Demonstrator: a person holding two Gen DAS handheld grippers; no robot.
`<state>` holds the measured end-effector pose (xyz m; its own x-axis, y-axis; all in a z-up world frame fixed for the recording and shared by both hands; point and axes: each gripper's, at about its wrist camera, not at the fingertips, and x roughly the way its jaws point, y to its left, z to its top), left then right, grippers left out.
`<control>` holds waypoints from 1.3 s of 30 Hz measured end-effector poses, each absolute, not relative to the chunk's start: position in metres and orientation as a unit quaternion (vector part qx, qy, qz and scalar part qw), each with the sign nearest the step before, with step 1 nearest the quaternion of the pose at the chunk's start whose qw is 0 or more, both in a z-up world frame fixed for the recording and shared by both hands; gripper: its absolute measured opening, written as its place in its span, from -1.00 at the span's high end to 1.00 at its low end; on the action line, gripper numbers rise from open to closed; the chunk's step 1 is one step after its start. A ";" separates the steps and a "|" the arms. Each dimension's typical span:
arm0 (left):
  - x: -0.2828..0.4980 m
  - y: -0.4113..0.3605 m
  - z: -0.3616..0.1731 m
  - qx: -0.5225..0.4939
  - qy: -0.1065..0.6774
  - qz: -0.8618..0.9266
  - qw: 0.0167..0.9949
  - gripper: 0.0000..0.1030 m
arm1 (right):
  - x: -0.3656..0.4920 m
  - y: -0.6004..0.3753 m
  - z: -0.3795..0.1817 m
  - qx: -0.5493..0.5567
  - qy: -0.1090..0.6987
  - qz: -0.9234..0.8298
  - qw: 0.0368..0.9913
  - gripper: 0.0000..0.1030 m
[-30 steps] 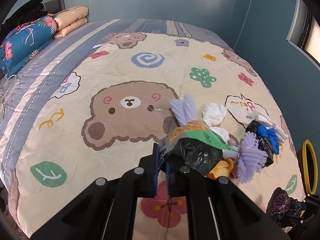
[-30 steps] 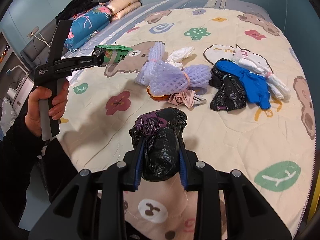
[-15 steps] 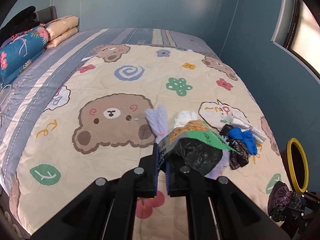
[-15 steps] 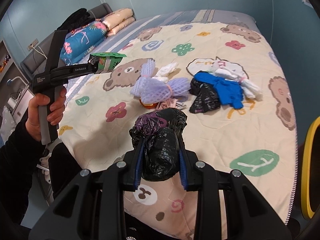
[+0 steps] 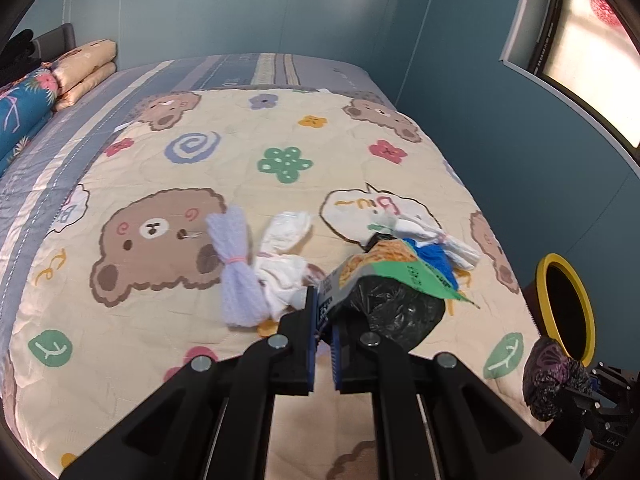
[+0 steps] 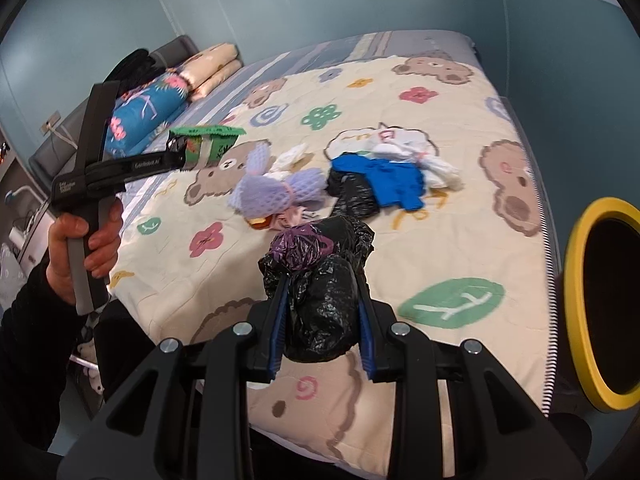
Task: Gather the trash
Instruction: 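Carry the green packet and black bag in both tools over the yellow bin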
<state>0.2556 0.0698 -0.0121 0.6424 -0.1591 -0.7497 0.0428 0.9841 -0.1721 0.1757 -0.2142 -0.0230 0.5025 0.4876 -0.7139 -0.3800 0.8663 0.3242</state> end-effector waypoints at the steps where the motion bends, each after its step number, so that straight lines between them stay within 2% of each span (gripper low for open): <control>1: 0.256 0.063 -0.012 -0.068 0.420 -0.062 0.903 0.90 | 0.175 -0.220 -0.022 0.066 0.429 0.246 0.867 0.44; 39: 0.274 -0.156 -0.008 -0.049 0.426 -0.240 0.871 0.90 | 0.171 -0.418 -0.005 0.172 0.363 0.081 0.912 0.43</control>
<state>0.2740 -0.1560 -0.0082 0.5218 -0.4607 -0.7180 0.3766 0.8796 -0.2907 0.1708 -0.4178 -0.0045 0.7227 0.2723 -0.6352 -0.0229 0.9280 0.3718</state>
